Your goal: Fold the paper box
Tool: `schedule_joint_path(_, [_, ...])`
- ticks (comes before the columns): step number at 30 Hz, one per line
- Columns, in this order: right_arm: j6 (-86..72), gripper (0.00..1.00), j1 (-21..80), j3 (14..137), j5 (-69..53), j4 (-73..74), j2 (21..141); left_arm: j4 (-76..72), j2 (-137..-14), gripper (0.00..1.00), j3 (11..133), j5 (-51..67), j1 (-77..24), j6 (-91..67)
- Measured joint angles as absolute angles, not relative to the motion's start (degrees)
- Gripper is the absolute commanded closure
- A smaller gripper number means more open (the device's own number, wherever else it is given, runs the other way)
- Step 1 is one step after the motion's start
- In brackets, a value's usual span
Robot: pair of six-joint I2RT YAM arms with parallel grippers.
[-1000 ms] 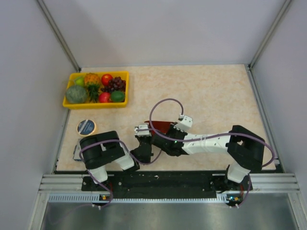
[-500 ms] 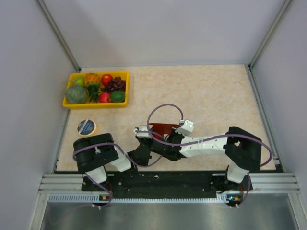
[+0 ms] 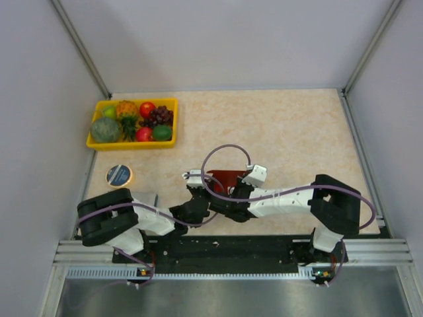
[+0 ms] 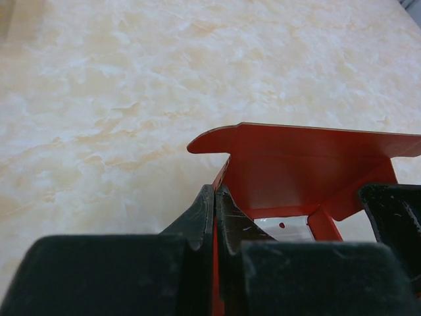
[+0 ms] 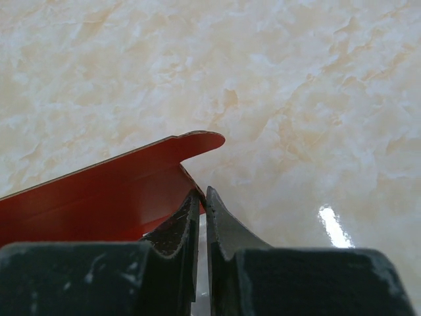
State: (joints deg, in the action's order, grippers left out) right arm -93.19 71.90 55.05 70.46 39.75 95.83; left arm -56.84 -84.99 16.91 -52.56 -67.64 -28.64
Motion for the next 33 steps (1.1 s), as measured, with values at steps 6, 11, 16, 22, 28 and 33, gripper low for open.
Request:
schedule_joint_path(6, [-79.7, 0.76, 72.0, 48.6, 68.8, 27.9, 92.0, -53.0, -84.7, 1.0, 18.1, -52.2, -67.6, -28.8])
schedule_joint_path(11, [-60.3, 0.47, 71.9, 34.3, 58.4, 10.0, 81.3, -61.0, -86.9, 1.0, 15.6, -52.2, -67.6, -24.1])
schedule_joint_path(16, [-49.1, 0.38, 71.9, 33.7, 46.8, 7.3, 75.2, -64.1, -87.3, 1.0, 15.6, -51.9, -67.6, -20.6])
schedule_joint_path(22, [-35.4, 0.39, 65.5, 33.5, 26.8, 14.7, 54.5, -67.4, -87.3, 1.0, 14.9, -50.2, -67.6, -15.1])
schedule_joint_path(28, [-19.6, 0.32, 41.3, 33.5, 5.0, 14.6, 45.0, -69.9, -86.1, 1.0, 11.6, -44.8, -67.6, -9.7])
schedule_joint_path(33, [-7.4, 0.42, 34.2, 37.5, -7.6, 12.8, 55.6, -70.4, -81.7, 1.0, 6.8, -38.8, -66.7, -4.7])
